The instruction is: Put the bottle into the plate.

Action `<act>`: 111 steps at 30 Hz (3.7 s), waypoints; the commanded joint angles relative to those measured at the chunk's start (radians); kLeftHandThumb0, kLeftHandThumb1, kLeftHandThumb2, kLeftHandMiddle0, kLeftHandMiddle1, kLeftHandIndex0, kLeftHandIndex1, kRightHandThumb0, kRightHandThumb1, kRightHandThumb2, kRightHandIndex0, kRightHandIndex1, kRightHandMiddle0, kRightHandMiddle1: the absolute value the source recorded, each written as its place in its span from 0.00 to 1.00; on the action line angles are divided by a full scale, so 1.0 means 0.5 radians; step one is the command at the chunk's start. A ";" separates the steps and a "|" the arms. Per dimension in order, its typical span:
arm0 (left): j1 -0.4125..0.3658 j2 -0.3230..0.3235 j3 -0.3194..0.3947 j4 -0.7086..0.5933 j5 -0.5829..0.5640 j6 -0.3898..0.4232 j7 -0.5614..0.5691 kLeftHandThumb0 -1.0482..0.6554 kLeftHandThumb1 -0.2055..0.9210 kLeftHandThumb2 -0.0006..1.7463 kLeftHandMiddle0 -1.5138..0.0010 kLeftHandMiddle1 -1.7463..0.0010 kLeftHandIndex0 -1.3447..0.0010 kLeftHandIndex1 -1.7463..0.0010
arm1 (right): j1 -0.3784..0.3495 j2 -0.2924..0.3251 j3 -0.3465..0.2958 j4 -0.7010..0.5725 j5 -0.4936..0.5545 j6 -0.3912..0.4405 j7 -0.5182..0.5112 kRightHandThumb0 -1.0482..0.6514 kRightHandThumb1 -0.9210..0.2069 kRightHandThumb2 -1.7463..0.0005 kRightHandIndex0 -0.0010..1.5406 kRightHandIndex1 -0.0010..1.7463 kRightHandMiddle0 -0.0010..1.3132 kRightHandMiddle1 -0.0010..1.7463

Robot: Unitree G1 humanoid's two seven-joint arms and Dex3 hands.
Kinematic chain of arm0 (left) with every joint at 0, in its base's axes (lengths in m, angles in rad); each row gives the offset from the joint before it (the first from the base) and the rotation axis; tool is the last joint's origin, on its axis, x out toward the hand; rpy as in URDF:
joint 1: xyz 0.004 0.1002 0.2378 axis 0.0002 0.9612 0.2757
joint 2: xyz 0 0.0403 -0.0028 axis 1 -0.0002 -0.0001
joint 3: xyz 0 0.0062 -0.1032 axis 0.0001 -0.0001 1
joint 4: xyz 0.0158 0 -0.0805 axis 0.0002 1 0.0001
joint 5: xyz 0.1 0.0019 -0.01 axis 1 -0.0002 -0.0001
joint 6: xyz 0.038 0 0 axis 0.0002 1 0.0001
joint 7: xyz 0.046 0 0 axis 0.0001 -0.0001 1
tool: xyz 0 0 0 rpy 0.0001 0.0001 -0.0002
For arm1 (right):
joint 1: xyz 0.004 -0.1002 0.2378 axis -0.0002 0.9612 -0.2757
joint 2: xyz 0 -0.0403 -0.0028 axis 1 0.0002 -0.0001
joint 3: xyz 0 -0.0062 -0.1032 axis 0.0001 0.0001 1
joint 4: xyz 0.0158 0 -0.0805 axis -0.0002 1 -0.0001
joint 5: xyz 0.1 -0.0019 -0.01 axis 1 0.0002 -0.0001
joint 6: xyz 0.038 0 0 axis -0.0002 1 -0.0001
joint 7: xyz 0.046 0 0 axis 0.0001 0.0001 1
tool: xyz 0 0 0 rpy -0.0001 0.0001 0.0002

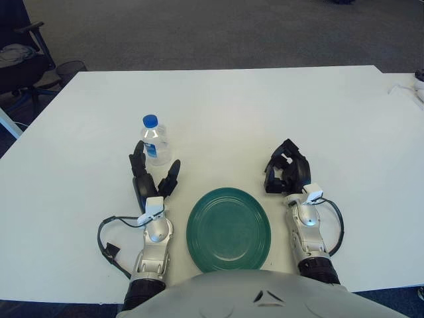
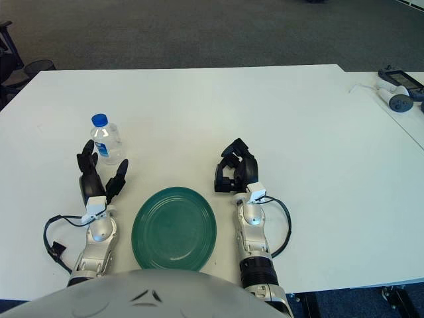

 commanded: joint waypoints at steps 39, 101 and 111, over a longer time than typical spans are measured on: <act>-0.201 -0.055 0.216 0.339 -0.047 0.162 0.027 0.00 0.99 0.05 1.00 0.85 1.00 0.92 | 0.077 0.064 -0.050 0.252 0.102 -0.078 0.083 0.62 0.86 0.02 0.59 0.95 0.50 1.00; -0.834 0.203 0.252 1.126 -0.099 0.019 -0.037 0.00 0.99 0.04 1.00 0.63 1.00 0.66 | 0.092 0.074 -0.022 0.226 0.054 -0.062 0.022 0.62 0.88 0.02 0.61 0.93 0.52 1.00; -0.884 0.213 0.248 1.206 -0.089 0.003 0.000 0.00 0.99 0.03 1.00 0.61 1.00 0.62 | 0.095 0.076 -0.024 0.223 0.100 -0.040 0.056 0.62 0.87 0.02 0.60 0.95 0.51 1.00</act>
